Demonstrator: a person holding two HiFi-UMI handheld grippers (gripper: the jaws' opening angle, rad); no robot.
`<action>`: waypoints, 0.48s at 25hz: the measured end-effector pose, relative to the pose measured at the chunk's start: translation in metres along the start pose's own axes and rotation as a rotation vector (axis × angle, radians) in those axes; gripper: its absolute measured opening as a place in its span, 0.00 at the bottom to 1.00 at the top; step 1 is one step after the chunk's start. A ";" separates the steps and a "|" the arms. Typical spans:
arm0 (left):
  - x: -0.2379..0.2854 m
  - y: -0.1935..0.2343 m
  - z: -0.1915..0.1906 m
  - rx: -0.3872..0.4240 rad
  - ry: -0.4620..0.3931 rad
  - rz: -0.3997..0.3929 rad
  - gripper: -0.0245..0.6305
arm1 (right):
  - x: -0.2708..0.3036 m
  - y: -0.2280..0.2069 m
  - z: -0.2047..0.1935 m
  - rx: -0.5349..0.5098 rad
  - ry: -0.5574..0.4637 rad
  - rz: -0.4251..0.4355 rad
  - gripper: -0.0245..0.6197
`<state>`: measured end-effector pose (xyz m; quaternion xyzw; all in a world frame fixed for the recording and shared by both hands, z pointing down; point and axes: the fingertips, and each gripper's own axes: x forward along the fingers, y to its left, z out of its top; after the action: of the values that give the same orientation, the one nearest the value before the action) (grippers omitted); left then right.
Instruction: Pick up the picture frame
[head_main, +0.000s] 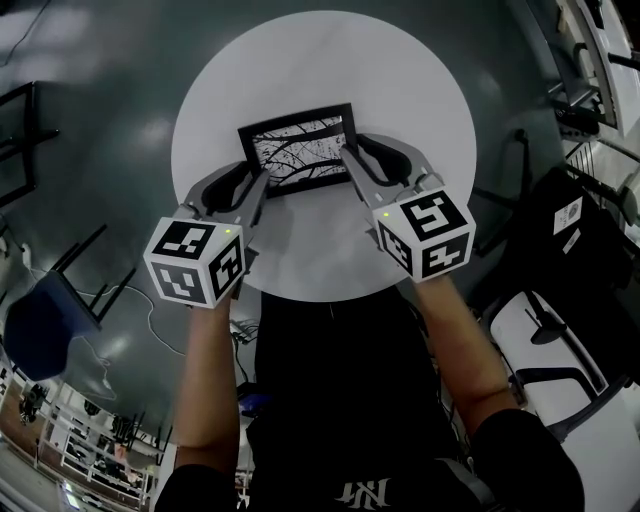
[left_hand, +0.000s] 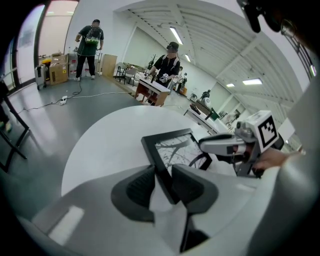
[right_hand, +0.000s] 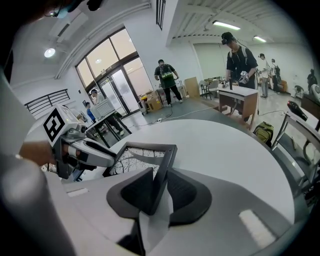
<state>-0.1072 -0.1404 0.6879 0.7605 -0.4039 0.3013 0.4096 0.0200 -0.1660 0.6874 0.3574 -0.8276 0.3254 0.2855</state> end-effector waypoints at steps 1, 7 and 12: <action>-0.003 -0.002 0.000 0.001 -0.006 0.002 0.20 | -0.003 0.002 0.001 -0.002 -0.004 0.000 0.17; -0.024 -0.008 0.008 0.018 -0.044 0.009 0.20 | -0.018 0.014 0.012 -0.016 -0.037 -0.006 0.17; -0.049 -0.019 0.035 0.043 -0.105 0.019 0.19 | -0.043 0.022 0.040 -0.031 -0.089 -0.014 0.17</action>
<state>-0.1107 -0.1465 0.6256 0.7800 -0.4254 0.2736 0.3686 0.0185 -0.1670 0.6247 0.3729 -0.8419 0.2941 0.2563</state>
